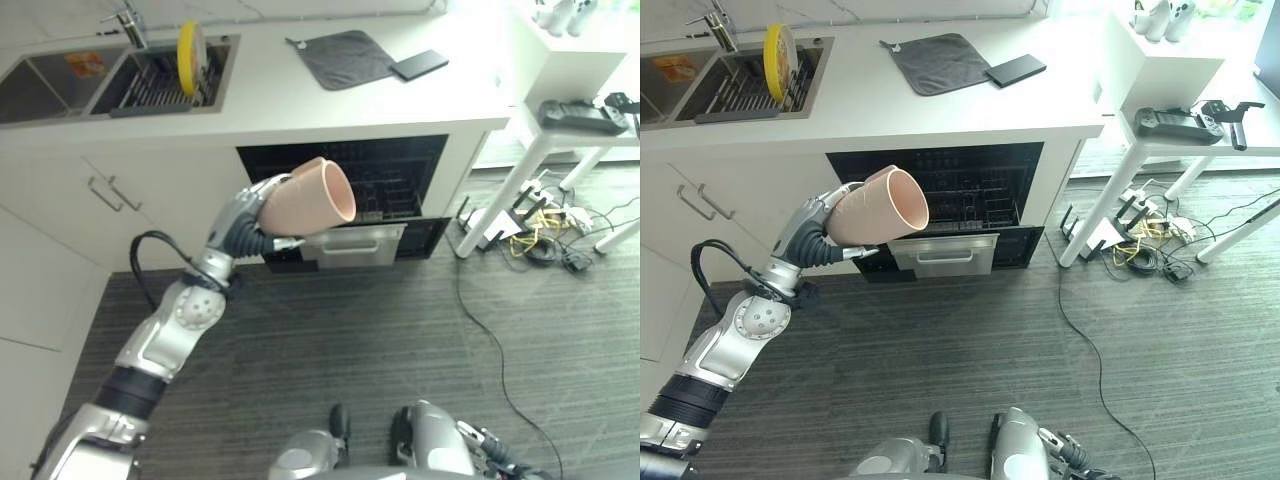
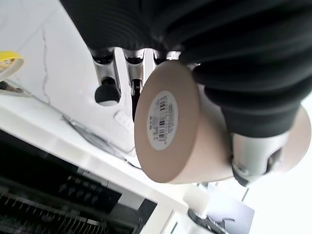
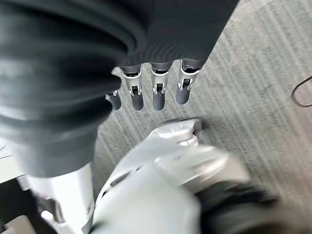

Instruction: Place the dishes in the dishwasher.

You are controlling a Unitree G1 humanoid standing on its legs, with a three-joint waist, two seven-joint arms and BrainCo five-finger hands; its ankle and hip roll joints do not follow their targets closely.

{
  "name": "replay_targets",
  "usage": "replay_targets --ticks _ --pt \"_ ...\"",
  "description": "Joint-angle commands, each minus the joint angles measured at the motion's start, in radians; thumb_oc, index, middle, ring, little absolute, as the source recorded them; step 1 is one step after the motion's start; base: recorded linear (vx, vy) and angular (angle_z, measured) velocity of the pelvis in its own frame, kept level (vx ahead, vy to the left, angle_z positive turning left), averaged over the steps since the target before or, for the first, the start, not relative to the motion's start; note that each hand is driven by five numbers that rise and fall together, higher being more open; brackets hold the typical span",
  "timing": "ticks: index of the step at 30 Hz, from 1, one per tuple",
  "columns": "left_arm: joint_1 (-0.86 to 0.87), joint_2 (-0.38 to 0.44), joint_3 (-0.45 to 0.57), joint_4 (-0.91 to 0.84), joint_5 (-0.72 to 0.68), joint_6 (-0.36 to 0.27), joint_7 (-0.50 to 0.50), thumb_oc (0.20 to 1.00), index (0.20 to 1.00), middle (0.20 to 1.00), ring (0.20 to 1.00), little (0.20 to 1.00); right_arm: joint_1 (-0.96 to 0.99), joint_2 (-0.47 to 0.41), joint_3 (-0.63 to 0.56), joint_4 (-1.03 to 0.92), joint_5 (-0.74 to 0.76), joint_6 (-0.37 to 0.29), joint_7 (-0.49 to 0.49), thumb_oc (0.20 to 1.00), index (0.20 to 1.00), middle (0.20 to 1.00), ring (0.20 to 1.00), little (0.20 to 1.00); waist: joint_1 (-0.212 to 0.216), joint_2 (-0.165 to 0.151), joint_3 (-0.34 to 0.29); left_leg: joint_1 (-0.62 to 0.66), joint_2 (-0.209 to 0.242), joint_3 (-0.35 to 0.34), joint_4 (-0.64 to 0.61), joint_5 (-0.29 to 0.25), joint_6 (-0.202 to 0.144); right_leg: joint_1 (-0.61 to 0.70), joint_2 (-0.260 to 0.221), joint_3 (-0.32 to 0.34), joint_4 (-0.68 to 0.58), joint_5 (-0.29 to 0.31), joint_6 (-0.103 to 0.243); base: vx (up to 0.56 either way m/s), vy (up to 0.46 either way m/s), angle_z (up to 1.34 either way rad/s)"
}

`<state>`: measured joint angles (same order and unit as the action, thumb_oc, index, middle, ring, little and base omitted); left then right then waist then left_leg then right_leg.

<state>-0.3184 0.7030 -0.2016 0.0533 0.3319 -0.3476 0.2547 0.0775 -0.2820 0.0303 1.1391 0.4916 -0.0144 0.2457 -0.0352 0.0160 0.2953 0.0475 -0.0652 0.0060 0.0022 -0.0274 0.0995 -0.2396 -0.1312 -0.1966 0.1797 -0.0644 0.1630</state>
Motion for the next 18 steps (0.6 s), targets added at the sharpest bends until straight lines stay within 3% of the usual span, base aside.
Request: replay_targets --ticks 1,3,9,13,15,17,18 --pt "-0.047 0.018 0.014 -0.025 -0.059 -0.027 0.048 0.200 0.200 0.200 0.200 0.200 0.008 -0.016 0.008 0.036 -0.008 -0.018 0.012 1.000 1.000 1.000 1.000 1.000 -0.035 0.005 -0.025 0.093 0.013 0.081 -0.027 -0.134 -0.048 0.018 0.001 0.007 0.046 0.105 0.035 0.20 -0.126 0.49" --pt "-0.032 0.017 0.015 -0.030 -0.060 -0.031 0.041 0.200 0.200 0.200 0.200 0.200 0.011 -0.016 -0.001 0.050 -0.016 -0.014 0.013 1.000 1.000 1.000 1.000 1.000 -0.024 0.002 -0.042 0.103 0.006 0.092 -0.029 -0.137 -0.051 0.063 -0.002 -0.033 0.003 0.097 0.030 0.22 -0.153 0.34" --pt "-0.010 0.009 0.010 -0.057 -0.048 -0.017 0.041 0.200 0.200 0.200 0.200 0.200 -0.003 -0.012 0.011 0.060 0.005 -0.010 -0.002 1.000 1.000 1.000 1.000 1.000 -0.012 -0.005 -0.066 0.071 0.005 0.105 0.102 -0.175 -0.062 0.128 0.026 -0.054 -0.001 0.032 -0.009 0.18 -0.147 0.49" --pt "-0.011 0.004 0.015 -0.077 -0.061 -0.003 0.046 0.200 0.200 0.200 0.200 0.200 -0.012 -0.029 0.012 0.043 0.022 -0.002 -0.011 1.000 1.000 1.000 1.000 1.000 -0.012 -0.021 -0.072 0.019 -0.008 0.143 0.293 -0.261 -0.071 0.138 0.009 -0.082 0.020 0.003 -0.043 0.11 -0.075 0.24" --pt "-0.018 -0.002 0.018 -0.080 -0.074 -0.008 0.038 0.200 0.200 0.200 0.200 0.200 -0.012 -0.048 -0.004 0.049 0.035 -0.007 -0.013 1.000 1.000 1.000 1.000 1.000 -0.012 -0.023 -0.070 -0.069 0.008 0.180 0.482 -0.227 -0.100 0.169 0.009 -0.106 0.013 -0.021 -0.081 0.14 0.000 0.29" --pt "-0.026 -0.006 0.022 -0.072 -0.082 -0.023 0.030 0.200 0.200 0.200 0.200 0.200 -0.012 -0.060 -0.029 0.068 0.040 -0.015 -0.007 1.000 1.000 1.000 1.000 1.000 -0.013 -0.013 -0.069 -0.100 0.056 0.192 0.450 -0.186 -0.109 0.191 0.018 -0.115 0.002 -0.037 -0.097 0.18 0.155 0.34" --pt "-0.019 -0.010 0.020 -0.070 -0.078 -0.027 0.045 0.200 0.200 0.200 0.200 0.200 -0.020 -0.066 -0.038 0.079 0.032 -0.016 -0.008 1.000 1.000 1.000 1.000 1.000 -0.014 0.000 -0.068 -0.075 0.106 0.190 0.349 -0.133 -0.129 0.208 0.029 -0.107 -0.006 -0.048 -0.099 0.17 0.262 0.30"
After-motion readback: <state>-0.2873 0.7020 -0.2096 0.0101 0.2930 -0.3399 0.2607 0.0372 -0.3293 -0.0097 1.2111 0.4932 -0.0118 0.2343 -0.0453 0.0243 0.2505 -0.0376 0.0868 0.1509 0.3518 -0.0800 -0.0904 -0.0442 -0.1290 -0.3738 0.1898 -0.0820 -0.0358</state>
